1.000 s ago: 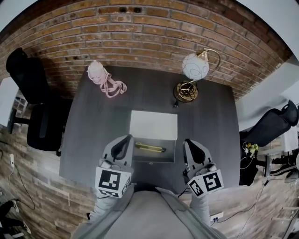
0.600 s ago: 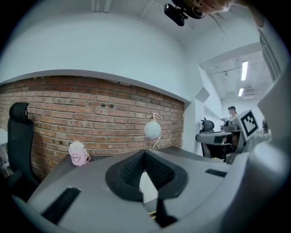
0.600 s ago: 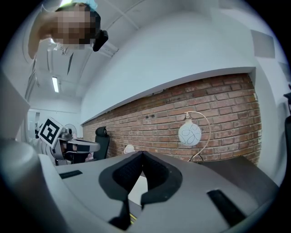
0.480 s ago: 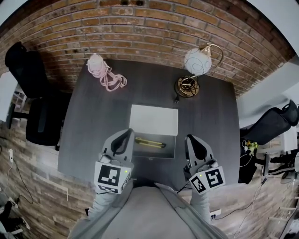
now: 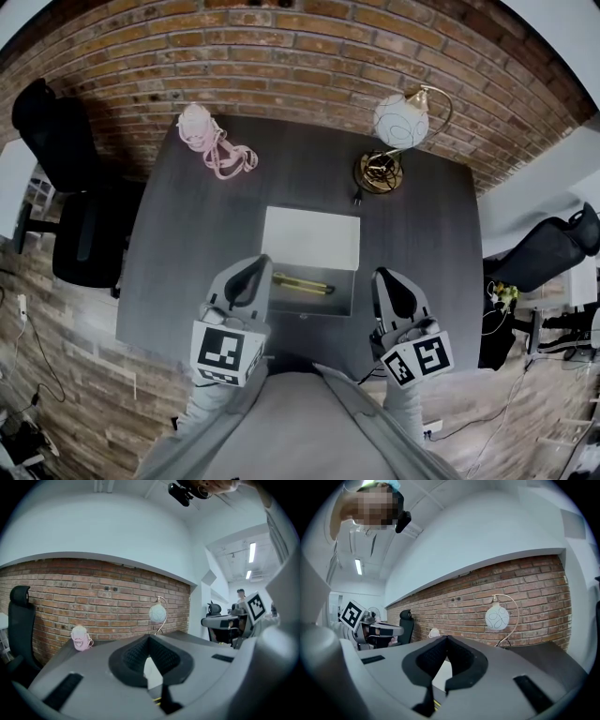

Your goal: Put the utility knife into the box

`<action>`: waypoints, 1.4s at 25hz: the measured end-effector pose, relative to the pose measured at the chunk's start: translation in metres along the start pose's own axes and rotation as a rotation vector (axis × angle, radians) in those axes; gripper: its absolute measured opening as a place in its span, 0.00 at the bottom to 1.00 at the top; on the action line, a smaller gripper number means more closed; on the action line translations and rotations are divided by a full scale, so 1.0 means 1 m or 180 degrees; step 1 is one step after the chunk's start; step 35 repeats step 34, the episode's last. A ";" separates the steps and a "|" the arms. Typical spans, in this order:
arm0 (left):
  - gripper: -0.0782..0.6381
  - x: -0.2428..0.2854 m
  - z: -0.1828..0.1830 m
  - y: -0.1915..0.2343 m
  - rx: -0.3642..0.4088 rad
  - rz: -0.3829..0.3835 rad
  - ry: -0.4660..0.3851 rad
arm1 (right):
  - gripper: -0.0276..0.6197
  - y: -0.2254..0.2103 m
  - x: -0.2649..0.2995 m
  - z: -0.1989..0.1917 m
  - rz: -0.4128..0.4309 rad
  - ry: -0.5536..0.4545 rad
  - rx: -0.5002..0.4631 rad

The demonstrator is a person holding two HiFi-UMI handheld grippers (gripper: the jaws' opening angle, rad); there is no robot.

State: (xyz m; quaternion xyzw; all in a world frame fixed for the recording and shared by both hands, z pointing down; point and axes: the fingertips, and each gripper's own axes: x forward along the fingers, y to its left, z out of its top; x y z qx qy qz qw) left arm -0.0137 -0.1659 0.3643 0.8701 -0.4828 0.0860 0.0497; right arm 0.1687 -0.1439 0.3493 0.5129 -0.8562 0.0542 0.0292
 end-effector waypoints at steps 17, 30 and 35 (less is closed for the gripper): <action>0.14 -0.001 -0.005 0.003 -0.0021 0.0047 0.0018 | 0.07 0.005 0.003 -0.006 0.0025 0.0039 -0.0031; 0.14 -0.003 -0.007 -0.001 -0.0003 0.0035 0.0050 | 0.07 0.006 -0.003 -0.008 0.0035 0.0068 -0.0056; 0.14 -0.003 -0.007 -0.002 0.0026 0.0006 0.0044 | 0.07 0.006 -0.003 -0.009 0.0023 0.0067 -0.0056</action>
